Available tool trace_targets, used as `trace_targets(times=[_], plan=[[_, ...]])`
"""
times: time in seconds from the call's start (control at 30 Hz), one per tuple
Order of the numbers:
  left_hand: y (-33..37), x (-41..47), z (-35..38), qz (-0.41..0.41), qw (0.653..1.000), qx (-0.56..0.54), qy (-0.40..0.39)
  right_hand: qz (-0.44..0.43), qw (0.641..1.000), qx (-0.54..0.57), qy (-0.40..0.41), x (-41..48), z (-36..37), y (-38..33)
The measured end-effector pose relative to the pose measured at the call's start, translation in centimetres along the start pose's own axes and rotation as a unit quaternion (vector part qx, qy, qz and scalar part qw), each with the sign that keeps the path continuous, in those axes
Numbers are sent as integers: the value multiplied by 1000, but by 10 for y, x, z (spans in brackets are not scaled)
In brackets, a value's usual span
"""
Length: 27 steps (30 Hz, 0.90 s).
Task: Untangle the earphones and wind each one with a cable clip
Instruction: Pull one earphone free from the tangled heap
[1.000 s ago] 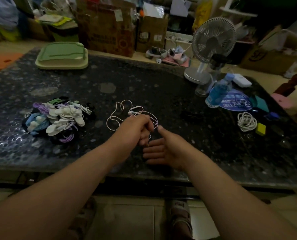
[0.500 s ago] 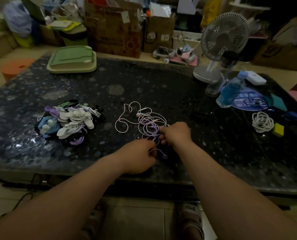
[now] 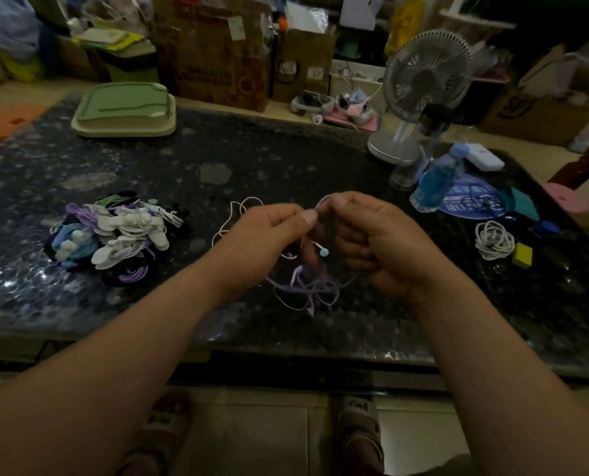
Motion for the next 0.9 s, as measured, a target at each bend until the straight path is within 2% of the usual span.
trace_targets(times=[0.1, 0.2, 0.37, 0.57, 0.63, 0.67, 0.73, 0.77, 0.8, 0.9], plan=[[-13, -4, 9, -44, 996, -55, -45, -30, 992, 109, 64, -1, -26, -3], [-31, -3, -12, -80, 987, -135, 18, -54, 962, 238, 121, -5, -56, -5], [-35, -1, -39, -76, 969, -198, 124, -64, 961, 241, 121, -9, -67, -1], [-34, 2, -35, -79, 959, -245, 121, -45, 945, 260, 190, -9, -83, 9], [-35, 2, -38, -86, 972, -177, 130, -55, 944, 273, 177, -9, -85, 4], [-33, 2, -42, -75, 984, -84, 140, -61, 945, 268, 174, -10, -88, 0], [-27, 2, -44, -47, 985, 103, 128, -75, 949, 247, 181, -12, -97, -10], [-28, 1, -40, -48, 986, 125, 103, -84, 948, 244, 187, -14, -102, -14], [-32, 0, -35, -61, 991, 97, 73, -92, 944, 248, 196, -15, -108, -16], [-38, -3, -25, -99, 988, -114, 19, -105, 926, 261, 252, -20, -122, -11]])
Point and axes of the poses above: each hand's wrist, its own x-axis towards the middle knuckle, its own z-axis out of the palm, y = z × x, the point moved 9 cm from there along x, towards the middle knuckle
